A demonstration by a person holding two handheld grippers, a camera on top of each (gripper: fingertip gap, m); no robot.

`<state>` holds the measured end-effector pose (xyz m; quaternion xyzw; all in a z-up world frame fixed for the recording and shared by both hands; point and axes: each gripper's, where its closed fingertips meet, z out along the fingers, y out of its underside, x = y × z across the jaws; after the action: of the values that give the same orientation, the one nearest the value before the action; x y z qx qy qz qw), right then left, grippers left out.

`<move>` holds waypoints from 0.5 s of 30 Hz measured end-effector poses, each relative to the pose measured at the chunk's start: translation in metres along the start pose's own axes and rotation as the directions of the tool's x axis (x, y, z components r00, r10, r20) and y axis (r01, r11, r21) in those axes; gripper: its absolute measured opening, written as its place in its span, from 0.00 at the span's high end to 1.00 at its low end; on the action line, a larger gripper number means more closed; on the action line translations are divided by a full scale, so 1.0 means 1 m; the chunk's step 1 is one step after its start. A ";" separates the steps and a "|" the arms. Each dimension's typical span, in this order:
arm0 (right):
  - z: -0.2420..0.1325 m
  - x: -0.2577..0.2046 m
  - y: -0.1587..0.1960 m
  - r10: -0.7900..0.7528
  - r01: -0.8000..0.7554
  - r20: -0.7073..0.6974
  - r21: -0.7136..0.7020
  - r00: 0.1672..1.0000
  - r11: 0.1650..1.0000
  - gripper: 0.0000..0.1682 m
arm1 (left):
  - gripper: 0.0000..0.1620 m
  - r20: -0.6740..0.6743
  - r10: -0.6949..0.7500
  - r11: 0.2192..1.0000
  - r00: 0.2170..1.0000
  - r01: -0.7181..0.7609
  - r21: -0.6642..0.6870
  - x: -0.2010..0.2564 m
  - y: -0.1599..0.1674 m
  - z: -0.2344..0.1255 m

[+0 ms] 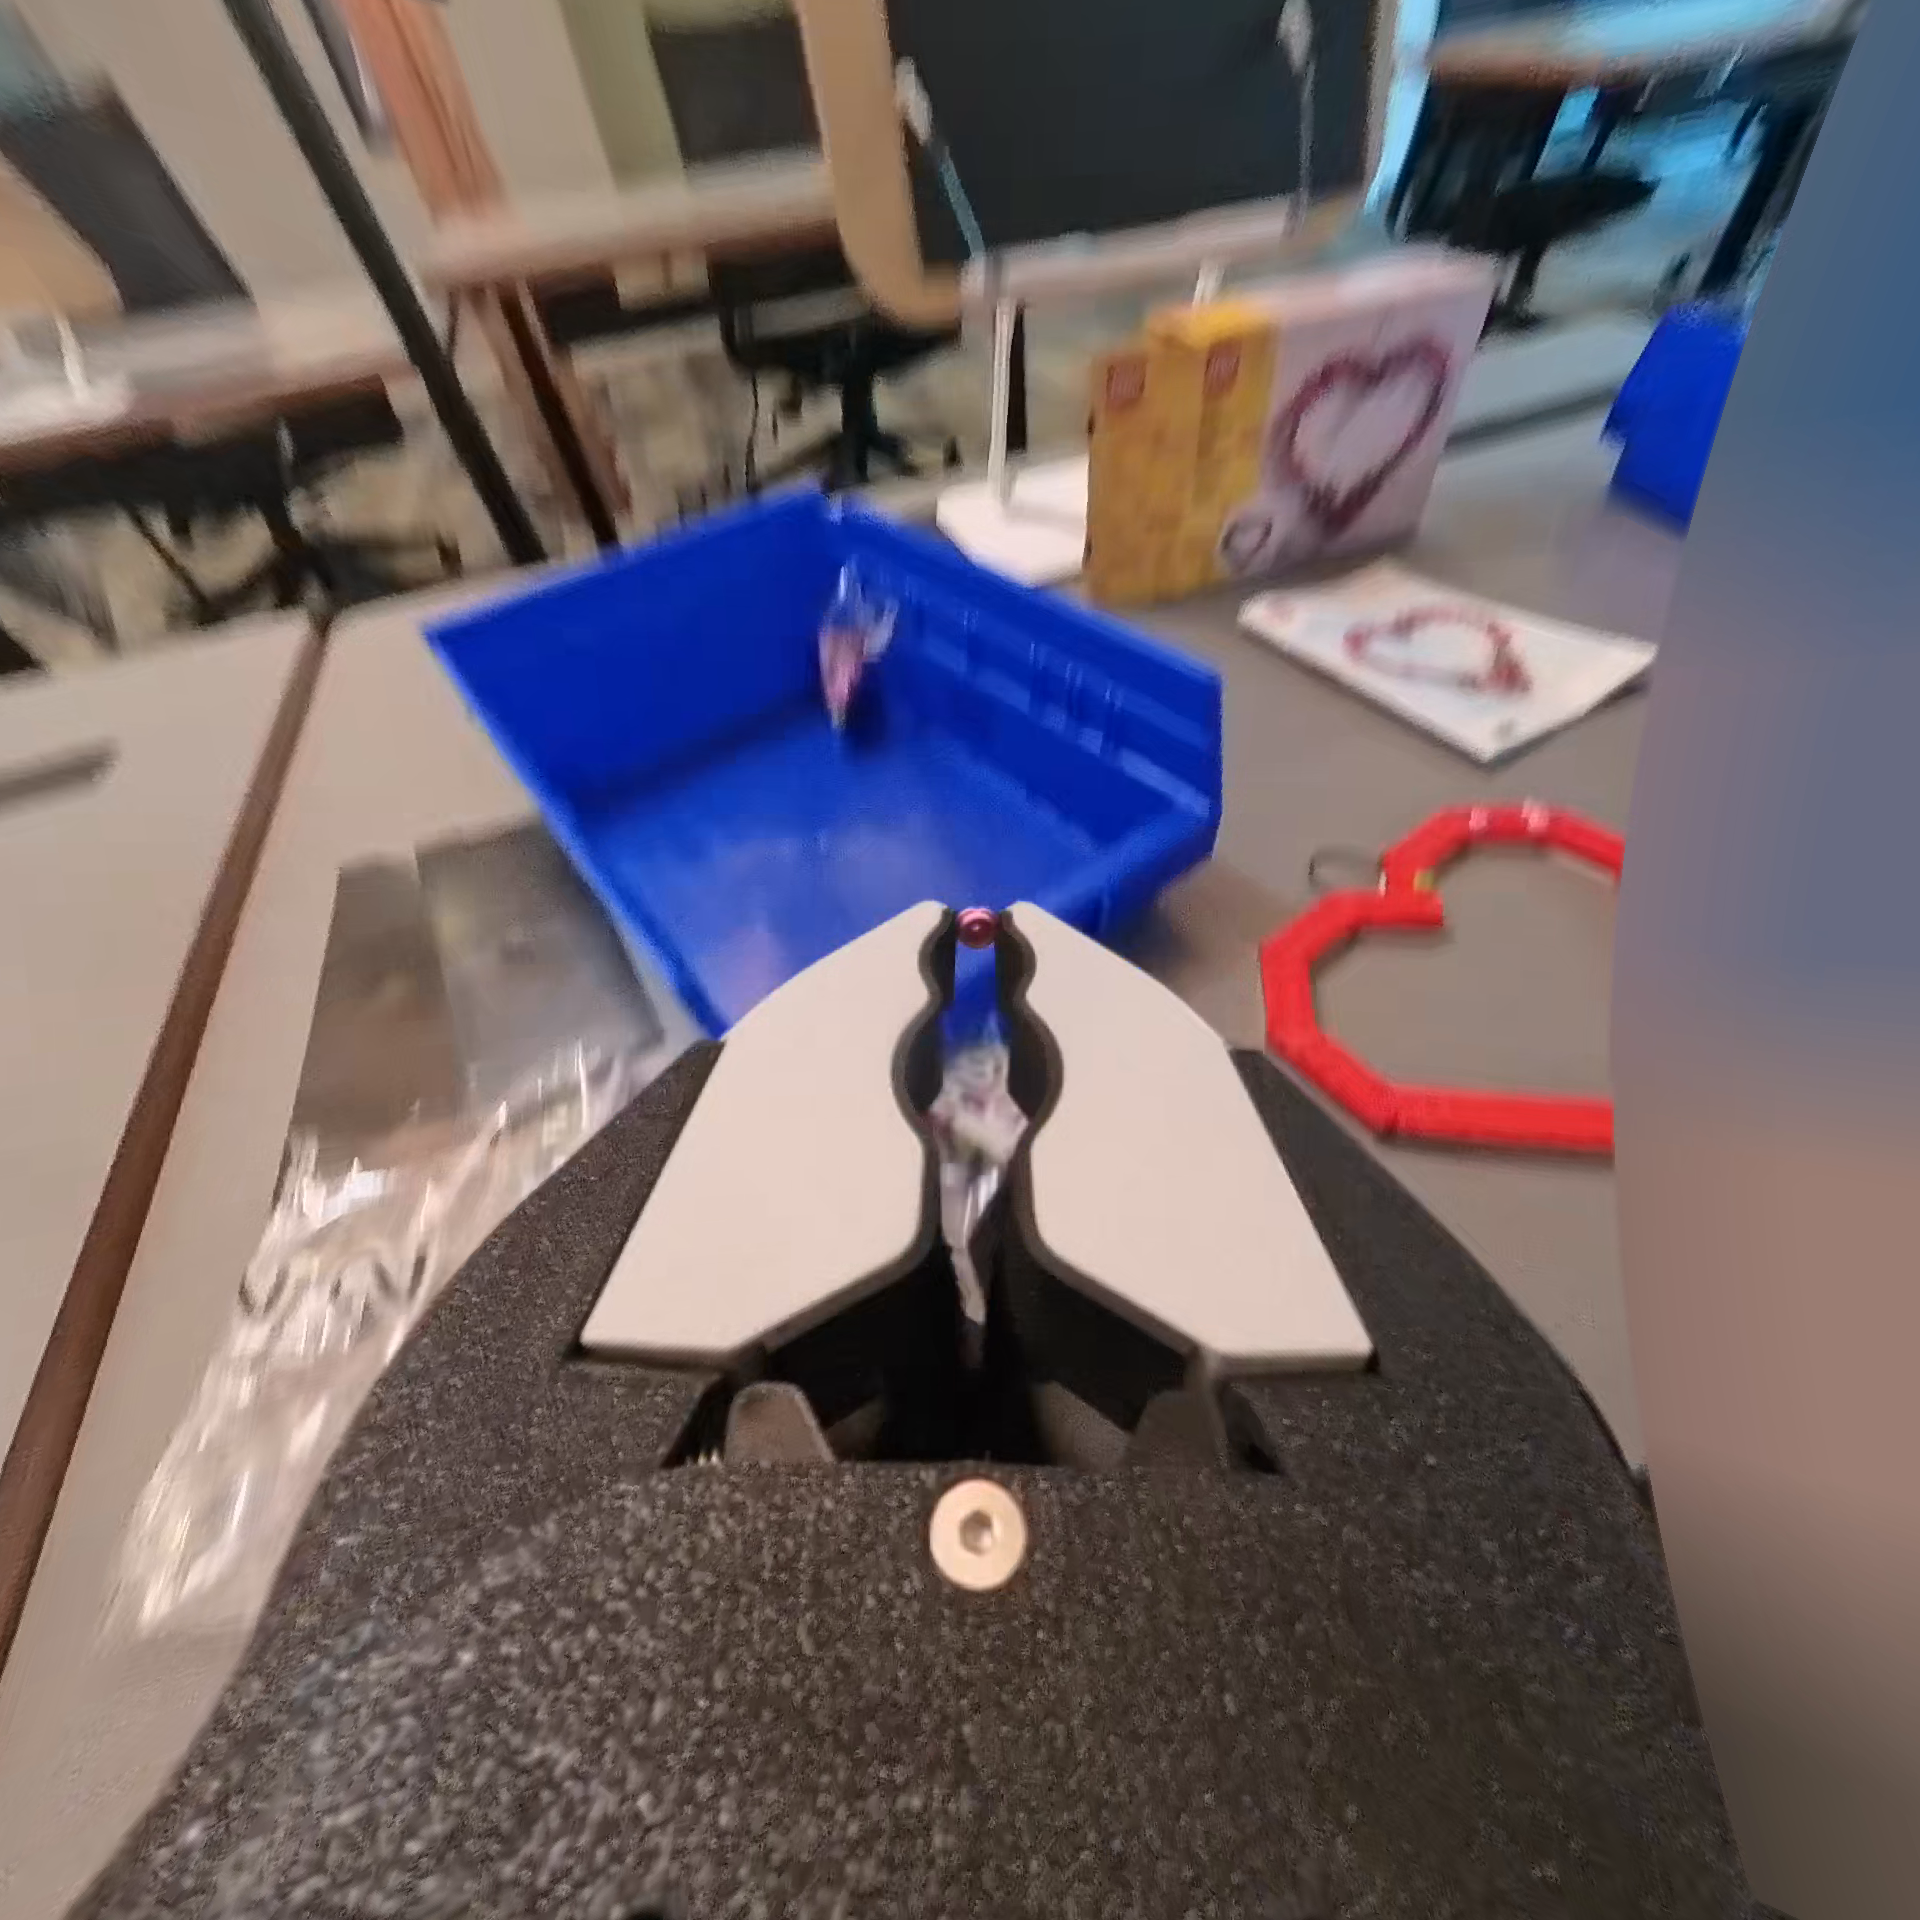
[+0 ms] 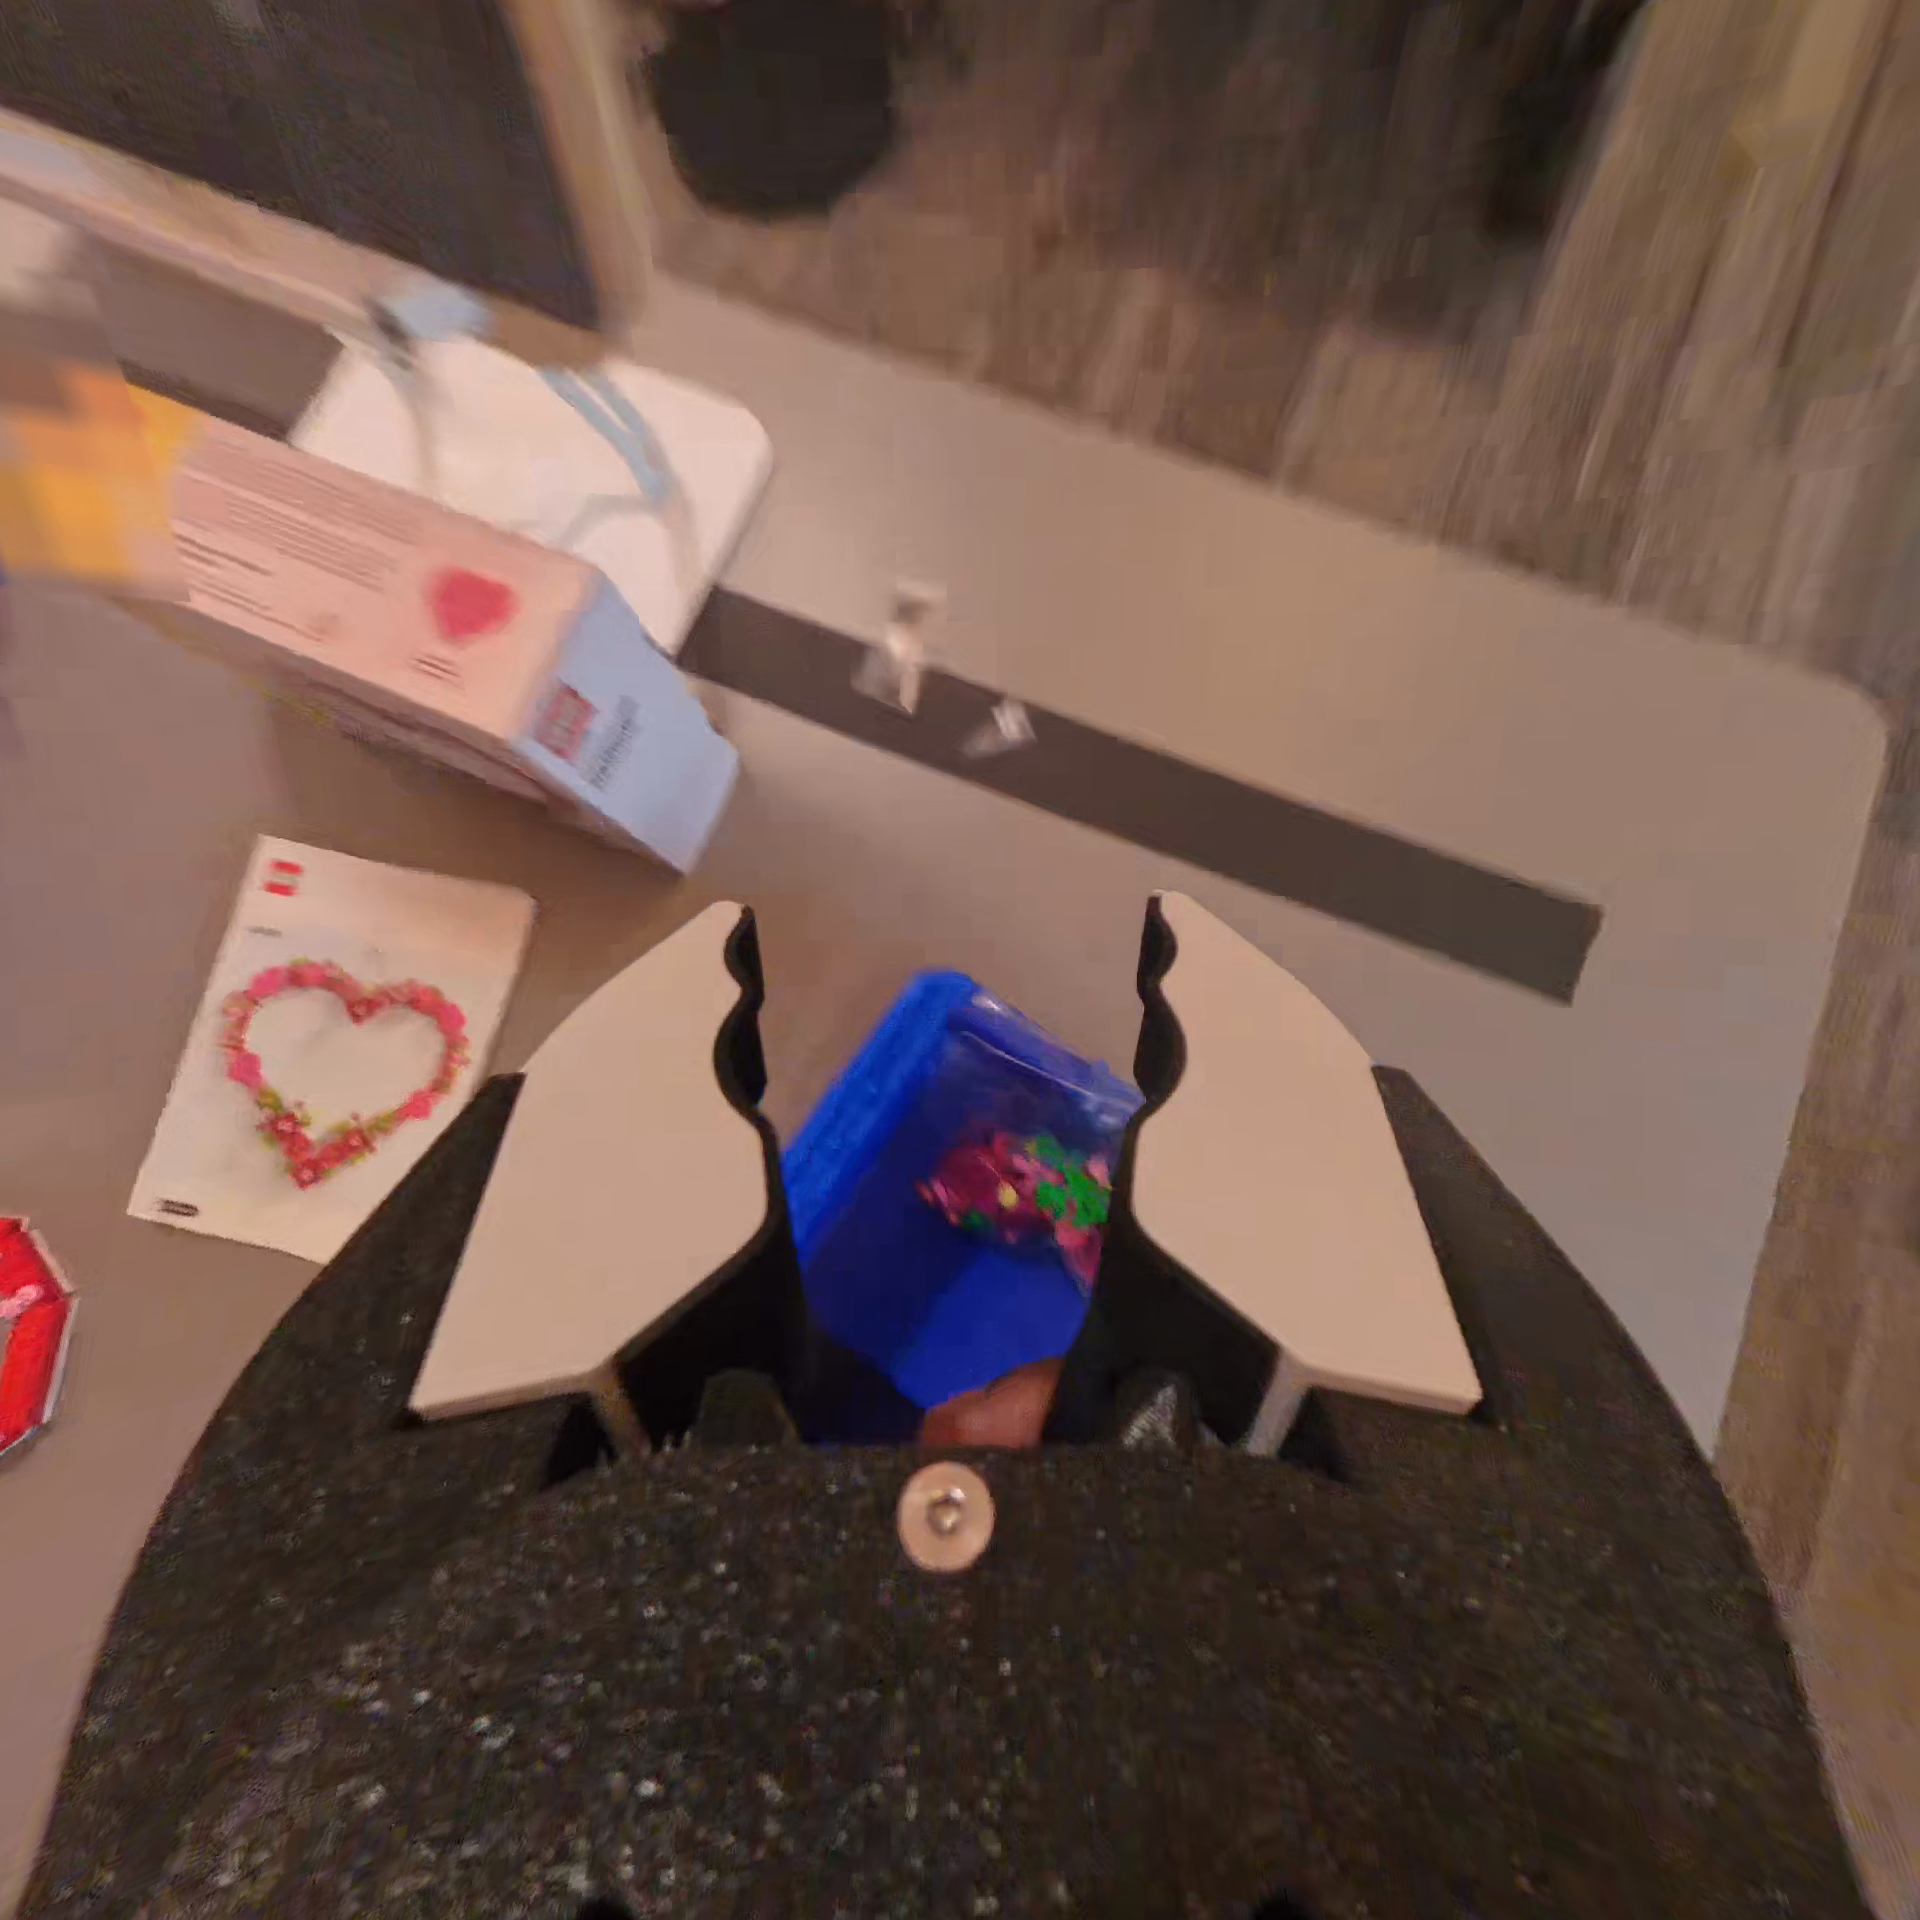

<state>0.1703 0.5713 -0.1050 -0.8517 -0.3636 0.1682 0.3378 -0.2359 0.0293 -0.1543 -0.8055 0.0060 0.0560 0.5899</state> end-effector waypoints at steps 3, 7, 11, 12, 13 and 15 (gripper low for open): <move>-0.021 -0.055 -0.003 -0.102 0.088 0.109 0.126 0.989 0.988 0.61 | 0.96 0.038 -0.057 0.987 0.998 0.062 -0.147 -0.002 0.031 -0.007; -0.038 -0.121 0.025 -0.217 0.183 0.191 0.179 0.957 0.967 0.62 | 0.96 -0.052 -0.160 0.953 0.986 0.140 -0.269 0.027 0.062 0.010; -0.054 -0.170 0.053 -0.310 0.263 0.228 0.216 0.923 0.940 0.63 | 0.96 -0.011 -0.246 0.907 0.969 0.226 -0.356 0.045 0.094 0.032; -0.059 -0.178 0.058 -0.328 0.278 0.231 0.223 0.916 0.934 0.63 | 0.96 0.015 -0.270 0.897 0.963 0.257 -0.360 0.045 0.100 0.035; -0.064 -0.185 0.061 -0.345 0.292 0.236 0.233 0.909 0.928 0.63 | 0.96 0.047 -0.288 0.894 0.956 0.286 -0.345 0.043 0.102 0.038; -0.072 -0.195 0.066 -0.367 0.310 0.241 0.244 0.898 0.919 0.64 | 0.96 0.107 -0.291 0.901 0.951 0.310 -0.302 0.035 0.101 0.041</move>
<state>0.1093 0.3624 -0.0919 -0.7041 -0.5324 0.2619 0.3903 -0.2122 0.0394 -0.2662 -0.8785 -0.1447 -0.0117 0.4551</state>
